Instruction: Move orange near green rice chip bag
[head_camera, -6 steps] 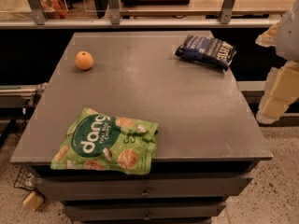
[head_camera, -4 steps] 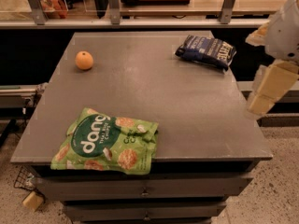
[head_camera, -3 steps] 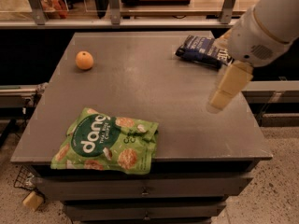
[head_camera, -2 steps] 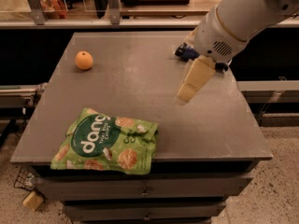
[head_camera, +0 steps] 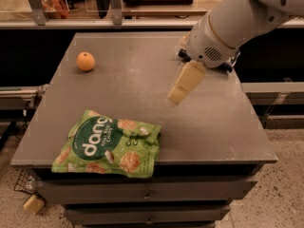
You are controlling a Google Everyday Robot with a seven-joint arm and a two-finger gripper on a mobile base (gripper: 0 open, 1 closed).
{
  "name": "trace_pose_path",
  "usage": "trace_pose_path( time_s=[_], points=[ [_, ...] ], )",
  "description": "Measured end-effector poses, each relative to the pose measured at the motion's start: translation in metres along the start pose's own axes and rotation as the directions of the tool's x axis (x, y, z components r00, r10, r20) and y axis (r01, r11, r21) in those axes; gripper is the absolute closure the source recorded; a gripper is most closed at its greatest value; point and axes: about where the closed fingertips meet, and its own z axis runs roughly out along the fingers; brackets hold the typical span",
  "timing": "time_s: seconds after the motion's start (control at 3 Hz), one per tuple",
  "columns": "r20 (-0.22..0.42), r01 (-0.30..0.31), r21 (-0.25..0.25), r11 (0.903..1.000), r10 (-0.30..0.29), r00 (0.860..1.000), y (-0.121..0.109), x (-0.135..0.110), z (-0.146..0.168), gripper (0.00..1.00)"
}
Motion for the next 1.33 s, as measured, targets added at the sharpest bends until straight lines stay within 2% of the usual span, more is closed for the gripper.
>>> trace_pose_path(
  time_s=[0.33, 0.67, 1.0, 1.33],
  points=[
    [0.127, 0.0, -0.026, 0.9997, 0.004, 0.992, -0.008, -0.059, 0.071, 0.0],
    [0.197, 0.004, -0.04, 0.9992, 0.004, 0.98, -0.013, -0.102, 0.109, 0.0],
    [0.273, -0.039, -0.044, 0.9983, 0.05, 0.961, -0.027, -0.144, 0.139, 0.0],
    [0.379, -0.138, -0.051, 0.9892, 0.146, 0.914, -0.057, -0.18, 0.166, 0.0]
  ],
)
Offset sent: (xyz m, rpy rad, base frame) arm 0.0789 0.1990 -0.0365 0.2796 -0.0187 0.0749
